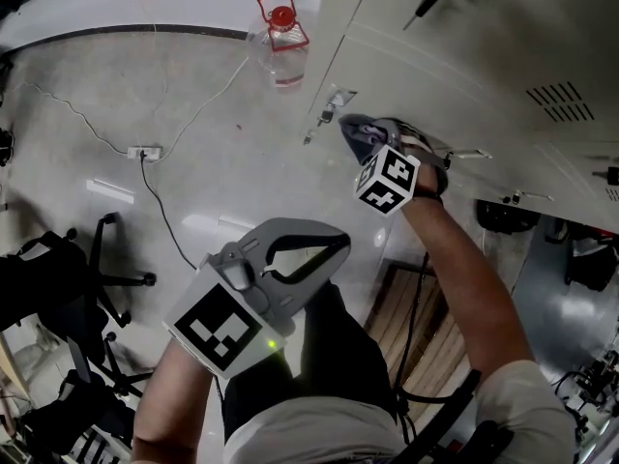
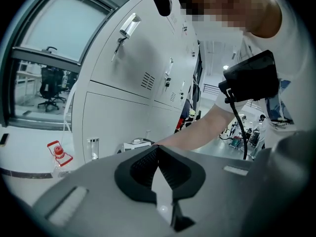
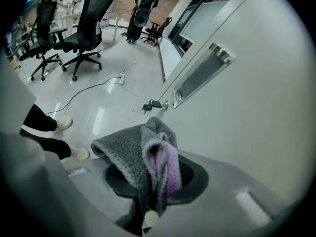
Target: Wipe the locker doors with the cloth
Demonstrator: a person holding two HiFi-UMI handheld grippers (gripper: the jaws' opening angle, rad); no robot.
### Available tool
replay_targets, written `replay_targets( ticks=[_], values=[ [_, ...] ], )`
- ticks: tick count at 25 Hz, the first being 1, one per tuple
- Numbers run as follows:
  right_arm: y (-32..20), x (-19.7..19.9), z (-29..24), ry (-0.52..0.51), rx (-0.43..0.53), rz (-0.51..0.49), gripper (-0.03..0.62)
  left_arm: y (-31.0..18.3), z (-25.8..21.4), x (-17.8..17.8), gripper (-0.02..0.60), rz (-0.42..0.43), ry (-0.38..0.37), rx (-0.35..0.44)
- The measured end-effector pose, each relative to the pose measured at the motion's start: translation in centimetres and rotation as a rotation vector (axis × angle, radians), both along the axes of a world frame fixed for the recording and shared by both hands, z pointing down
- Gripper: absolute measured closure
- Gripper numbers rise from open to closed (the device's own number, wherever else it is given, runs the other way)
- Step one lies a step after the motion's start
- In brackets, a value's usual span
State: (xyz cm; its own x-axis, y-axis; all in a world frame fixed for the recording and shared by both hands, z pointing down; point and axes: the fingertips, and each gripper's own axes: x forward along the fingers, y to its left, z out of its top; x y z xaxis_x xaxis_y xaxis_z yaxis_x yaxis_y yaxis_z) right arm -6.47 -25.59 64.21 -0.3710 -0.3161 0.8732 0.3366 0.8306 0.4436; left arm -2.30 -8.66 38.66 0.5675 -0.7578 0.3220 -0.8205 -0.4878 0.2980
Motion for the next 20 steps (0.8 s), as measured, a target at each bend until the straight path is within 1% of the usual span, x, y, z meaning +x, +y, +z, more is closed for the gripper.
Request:
replay_targets(
  ticks=[7,11,13,15,18,20],
  values=[
    [0.1,-0.3,3.5,0.050,-0.032,0.005,0.507,0.0,0.5,-0.7,0.578,-0.021,0.001,-0.001],
    [0.6,-0.2,3.5,0.053,-0.046,0.022,0.507,0.3,0.4,-0.7,0.577,-0.020,0.001,0.005],
    [1.2,-0.1,1.7,0.030,-0.049,0.019,0.507,0.5,0.2,-0.7,0.577,-0.019,0.000,0.009],
    [1.8,0.1,-1.3,-0.011,-0.045,0.015,0.507,0.8,-0.2,-0.7,0.577,-0.017,0.003,0.018],
    [2.8,0.3,-7.1,-0.085,-0.030,0.017,0.507,1.4,-0.8,-0.5,0.577,-0.009,0.002,0.028],
    [3.2,0.4,-11.5,-0.138,-0.004,0.014,0.507,1.9,-1.2,-0.3,0.578,-0.001,-0.004,0.031]
  ],
)
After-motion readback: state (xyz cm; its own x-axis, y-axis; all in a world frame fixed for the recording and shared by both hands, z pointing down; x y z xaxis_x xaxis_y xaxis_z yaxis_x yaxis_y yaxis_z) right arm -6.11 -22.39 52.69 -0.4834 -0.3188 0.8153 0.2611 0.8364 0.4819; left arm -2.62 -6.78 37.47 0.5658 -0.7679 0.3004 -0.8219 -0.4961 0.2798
